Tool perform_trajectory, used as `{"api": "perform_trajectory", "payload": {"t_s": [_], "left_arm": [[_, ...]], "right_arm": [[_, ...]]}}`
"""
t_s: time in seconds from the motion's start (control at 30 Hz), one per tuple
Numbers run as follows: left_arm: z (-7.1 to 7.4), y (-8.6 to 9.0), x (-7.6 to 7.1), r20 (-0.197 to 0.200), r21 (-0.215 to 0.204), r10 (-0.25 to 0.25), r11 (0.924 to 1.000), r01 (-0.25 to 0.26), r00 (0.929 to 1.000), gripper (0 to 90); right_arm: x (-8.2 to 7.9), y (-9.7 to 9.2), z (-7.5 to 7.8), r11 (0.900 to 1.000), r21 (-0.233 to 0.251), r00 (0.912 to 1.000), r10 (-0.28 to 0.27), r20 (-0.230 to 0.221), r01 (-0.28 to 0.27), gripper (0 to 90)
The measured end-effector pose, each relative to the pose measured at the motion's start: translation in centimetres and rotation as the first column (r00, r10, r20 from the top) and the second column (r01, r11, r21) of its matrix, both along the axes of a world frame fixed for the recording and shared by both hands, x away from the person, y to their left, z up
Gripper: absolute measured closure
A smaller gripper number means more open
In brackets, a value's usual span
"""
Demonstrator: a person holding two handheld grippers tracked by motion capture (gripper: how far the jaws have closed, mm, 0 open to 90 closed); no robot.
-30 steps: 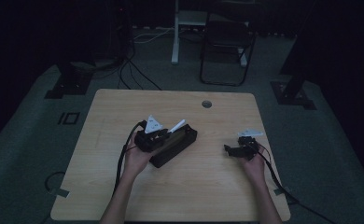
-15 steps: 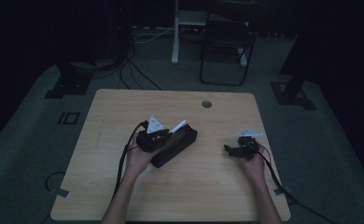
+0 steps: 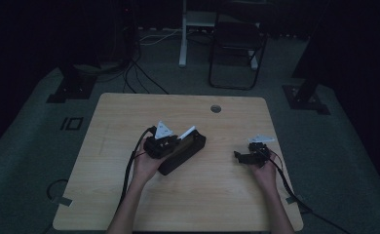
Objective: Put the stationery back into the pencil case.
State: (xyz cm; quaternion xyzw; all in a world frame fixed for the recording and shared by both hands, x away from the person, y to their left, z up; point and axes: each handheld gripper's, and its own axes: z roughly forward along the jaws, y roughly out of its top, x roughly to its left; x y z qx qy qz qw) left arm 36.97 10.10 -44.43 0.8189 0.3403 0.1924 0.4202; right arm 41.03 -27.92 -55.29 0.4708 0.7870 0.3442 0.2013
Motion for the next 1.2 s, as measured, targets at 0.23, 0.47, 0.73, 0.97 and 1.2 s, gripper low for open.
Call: {"api": "perform_trajectory", "payload": {"t_s": [0.23,0.47,0.73,0.97,1.2], "left_arm": [[-0.4,-0.2,0.2,-0.009,0.008,0.001,1.0,-0.001,1.0,78.7],[-0.7,-0.3,0.4,-0.017,0.013,0.004,0.9999,-0.003,0.9998,78.7],[-1.1,-0.5,0.6,-0.027,0.021,0.004,0.9998,-0.004,0.9996,78.7],[-1.4,-0.6,0.8,-0.035,0.026,0.009,0.9996,-0.008,0.9993,78.6],[-1.6,-0.6,1.0,-0.042,0.031,0.011,0.9995,-0.01,0.9991,78.6]], "right_arm": [[0.0,0.0,0.0,1.0,0.0,1.0,0.0,0.0,0.0,15.2],[0.0,0.0,0.0,1.0,0.0,1.0,0.0,0.0,0.0,15.2],[0.0,0.0,0.0,1.0,0.0,1.0,0.001,0.0,-0.001,15.2],[0.0,0.0,0.0,1.0,0.0,1.0,0.0,0.0,0.0,15.2],[0.0,0.0,0.0,1.0,0.0,1.0,0.001,0.0,-0.001,15.2]]}}
